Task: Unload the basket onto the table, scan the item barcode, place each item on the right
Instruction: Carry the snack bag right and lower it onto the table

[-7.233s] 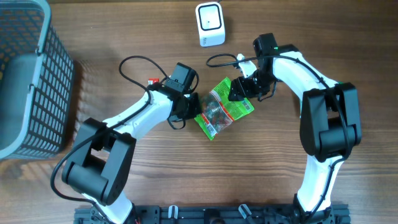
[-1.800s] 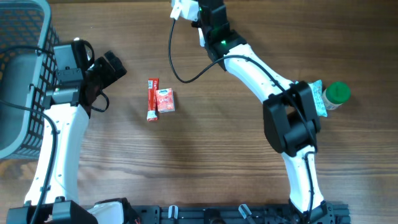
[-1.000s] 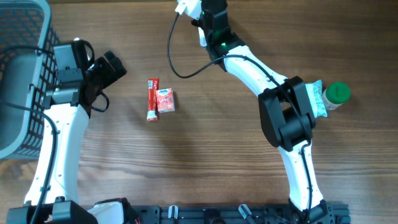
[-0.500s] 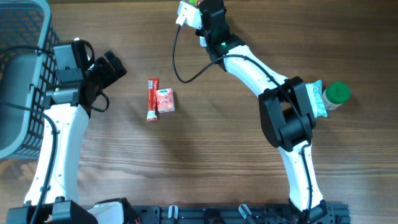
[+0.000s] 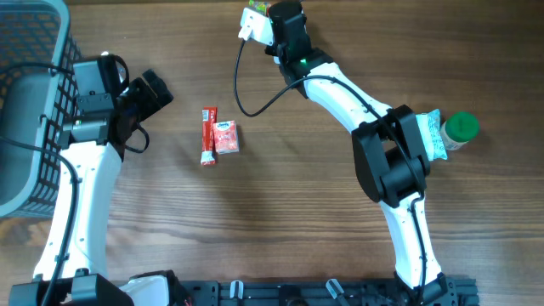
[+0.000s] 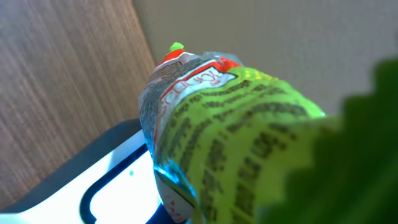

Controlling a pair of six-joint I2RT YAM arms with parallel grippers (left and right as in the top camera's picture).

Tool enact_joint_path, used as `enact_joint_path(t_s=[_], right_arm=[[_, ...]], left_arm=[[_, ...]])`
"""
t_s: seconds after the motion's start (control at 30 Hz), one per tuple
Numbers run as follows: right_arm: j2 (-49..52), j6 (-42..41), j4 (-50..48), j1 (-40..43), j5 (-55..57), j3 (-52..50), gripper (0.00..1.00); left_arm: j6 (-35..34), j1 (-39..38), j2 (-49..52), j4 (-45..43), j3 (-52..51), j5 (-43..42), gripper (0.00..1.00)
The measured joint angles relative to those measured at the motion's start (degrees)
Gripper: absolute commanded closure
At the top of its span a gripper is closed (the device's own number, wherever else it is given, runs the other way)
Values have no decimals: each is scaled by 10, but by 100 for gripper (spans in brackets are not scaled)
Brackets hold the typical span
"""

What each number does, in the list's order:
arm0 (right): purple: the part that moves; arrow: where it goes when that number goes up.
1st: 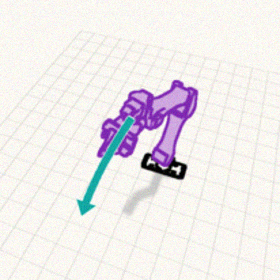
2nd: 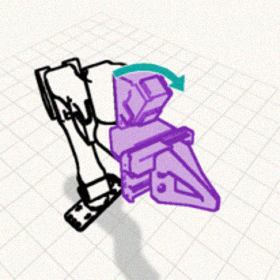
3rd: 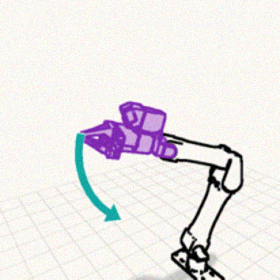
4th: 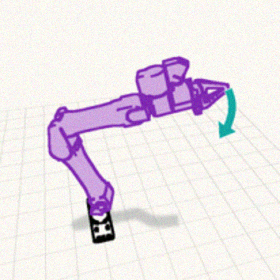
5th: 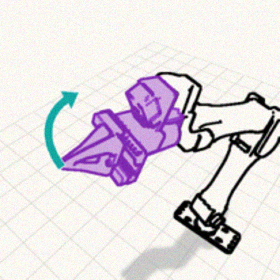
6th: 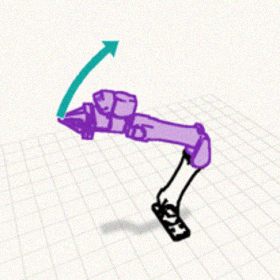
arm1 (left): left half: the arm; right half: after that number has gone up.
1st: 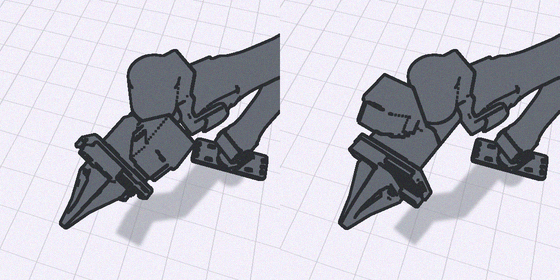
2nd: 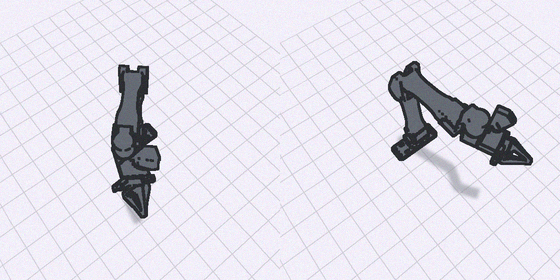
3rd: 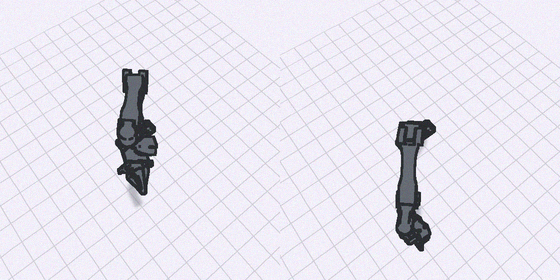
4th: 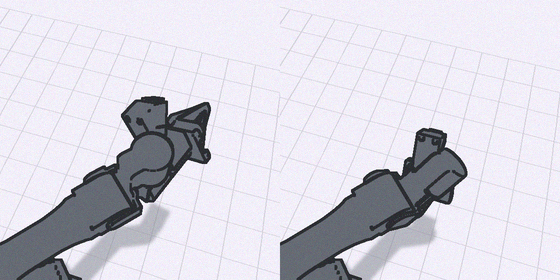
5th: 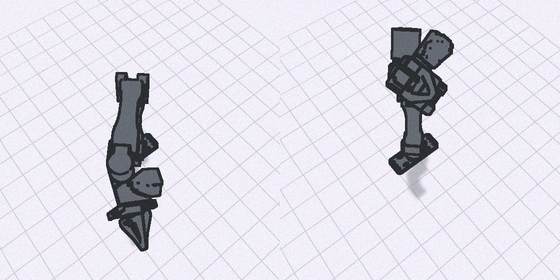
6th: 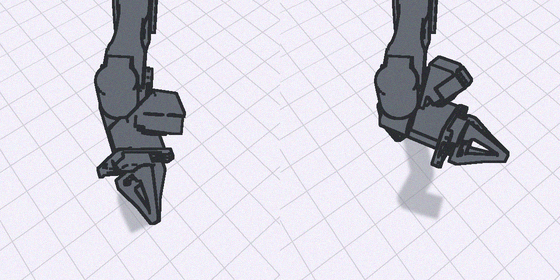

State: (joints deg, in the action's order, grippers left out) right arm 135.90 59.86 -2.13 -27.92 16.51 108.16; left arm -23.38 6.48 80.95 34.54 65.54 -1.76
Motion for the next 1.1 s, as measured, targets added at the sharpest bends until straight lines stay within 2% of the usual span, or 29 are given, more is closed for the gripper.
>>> enact_joint_path(t_s=[0.33, 0.57, 0.77, 0.97, 1.1], right_arm=[[0, -32, -78, 0, 10, 0, 96], [-30, -155, -3, 1, 16, 0, 96], [-155, -266, 172, 3, -12, -1, 96], [-316, -377, 471, 25, -36, 8, 96], [-341, -450, 670, 74, -52, 9, 96]], left_arm=[[0, 0, 0, 0, 0, 0, 0], [0, 0, 0, 0, 0, 0, 0], [0, 0, 0, 0, 0, 0, 0], [0, 0, 0, 0, 0, 0, 0], [0, 0, 0, 0, 0, 0, 0]])
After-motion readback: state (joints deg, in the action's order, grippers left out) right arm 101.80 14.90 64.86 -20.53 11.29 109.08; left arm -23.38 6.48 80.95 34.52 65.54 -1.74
